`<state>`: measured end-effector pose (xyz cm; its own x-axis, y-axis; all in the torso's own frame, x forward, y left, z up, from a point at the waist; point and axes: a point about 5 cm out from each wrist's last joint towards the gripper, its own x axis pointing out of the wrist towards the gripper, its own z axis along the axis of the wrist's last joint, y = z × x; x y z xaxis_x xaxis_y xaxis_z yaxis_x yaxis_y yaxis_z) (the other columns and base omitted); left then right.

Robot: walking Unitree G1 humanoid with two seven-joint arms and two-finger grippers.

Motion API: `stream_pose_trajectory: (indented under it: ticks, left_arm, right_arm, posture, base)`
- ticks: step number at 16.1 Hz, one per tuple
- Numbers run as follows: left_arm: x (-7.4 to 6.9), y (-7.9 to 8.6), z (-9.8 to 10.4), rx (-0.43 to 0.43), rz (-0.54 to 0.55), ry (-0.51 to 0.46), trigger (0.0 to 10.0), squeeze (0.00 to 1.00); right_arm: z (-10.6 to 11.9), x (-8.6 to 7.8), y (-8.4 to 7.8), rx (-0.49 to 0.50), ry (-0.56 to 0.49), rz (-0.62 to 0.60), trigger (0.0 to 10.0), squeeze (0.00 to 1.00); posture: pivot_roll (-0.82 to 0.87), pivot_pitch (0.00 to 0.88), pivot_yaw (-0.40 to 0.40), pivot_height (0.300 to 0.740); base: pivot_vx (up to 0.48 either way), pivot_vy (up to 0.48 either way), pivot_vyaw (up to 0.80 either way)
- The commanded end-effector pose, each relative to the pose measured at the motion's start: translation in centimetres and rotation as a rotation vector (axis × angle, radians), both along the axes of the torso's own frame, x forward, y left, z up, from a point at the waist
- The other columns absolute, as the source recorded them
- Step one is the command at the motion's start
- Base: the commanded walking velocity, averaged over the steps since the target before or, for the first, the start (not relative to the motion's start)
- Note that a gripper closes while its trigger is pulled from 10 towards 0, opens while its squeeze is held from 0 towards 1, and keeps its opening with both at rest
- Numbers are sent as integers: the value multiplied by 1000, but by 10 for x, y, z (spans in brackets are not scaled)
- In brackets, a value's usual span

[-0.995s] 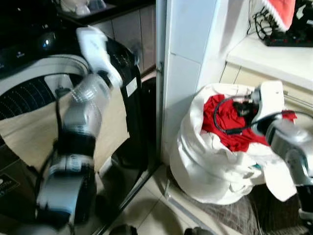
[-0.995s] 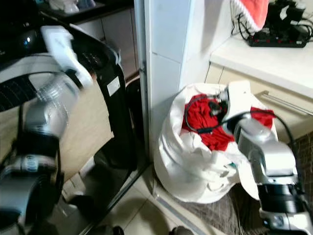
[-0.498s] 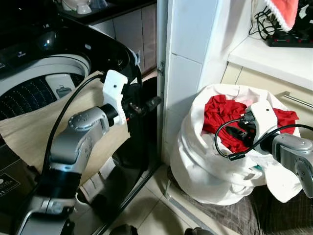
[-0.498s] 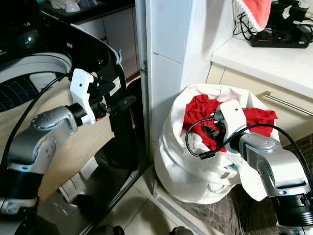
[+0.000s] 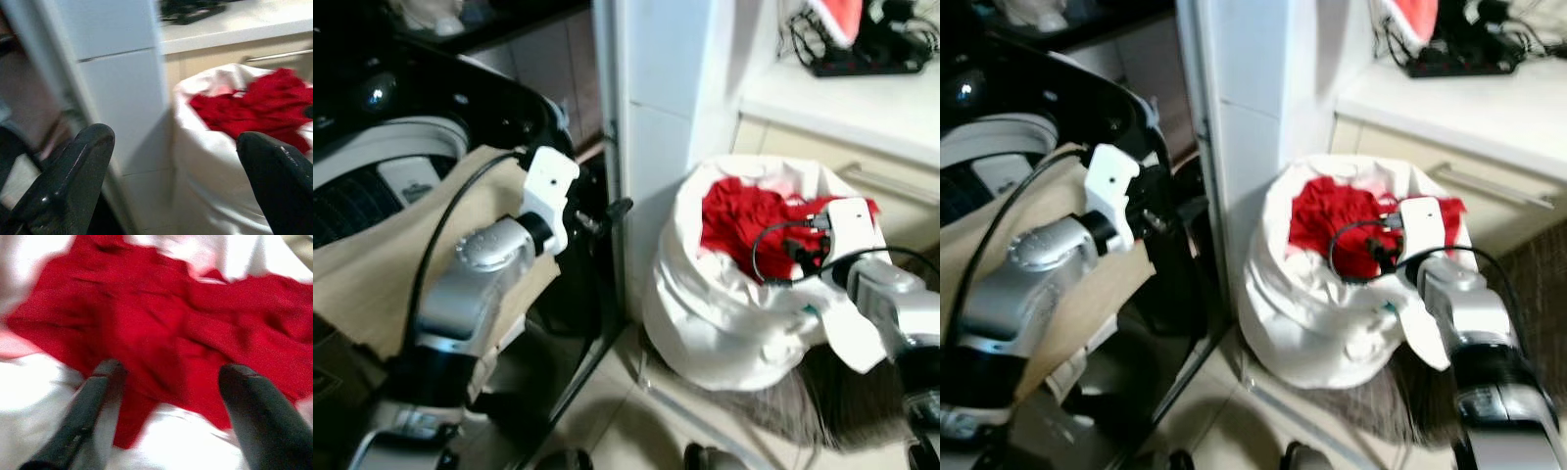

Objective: Clothes washing

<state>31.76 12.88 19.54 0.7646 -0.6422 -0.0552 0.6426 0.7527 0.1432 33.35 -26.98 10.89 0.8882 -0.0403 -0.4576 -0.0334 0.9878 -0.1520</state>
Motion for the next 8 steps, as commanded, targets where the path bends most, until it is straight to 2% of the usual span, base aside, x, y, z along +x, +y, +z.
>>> stream_pose_trajectory:
  ticks: [1, 2, 5, 8]
  left_arm:
    - [-3, -1, 15, -22, -49, -35, 10000, 0]
    - [-5, 3, 25, -23, -50, -75, 10000, 0]
    - [-9, 10, 39, -27, -28, -94, 10000, 0]
    - [-15, 20, 43, -47, 9, -66, 10000, 0]
  right_arm:
    - [2, 7, -5, -23, -46, -37, 10000, 1000]
    - [4, 12, -7, -11, -75, -62, 10000, 1000]
    - [9, 20, -14, -30, -123, -98, 10000, 1000]
    - [15, 25, -15, -76, -158, -93, 10000, 1000]
  posture:
    - [-70, 156, 101, 740]
    - [-38, 187, 109, 740]
    - [35, 248, 113, 740]
    - [73, 286, 116, 740]
  base:
    - [0, 0, 0]
    - [0, 0, 0]
    - [0, 0, 0]
    - [0, 0, 0]
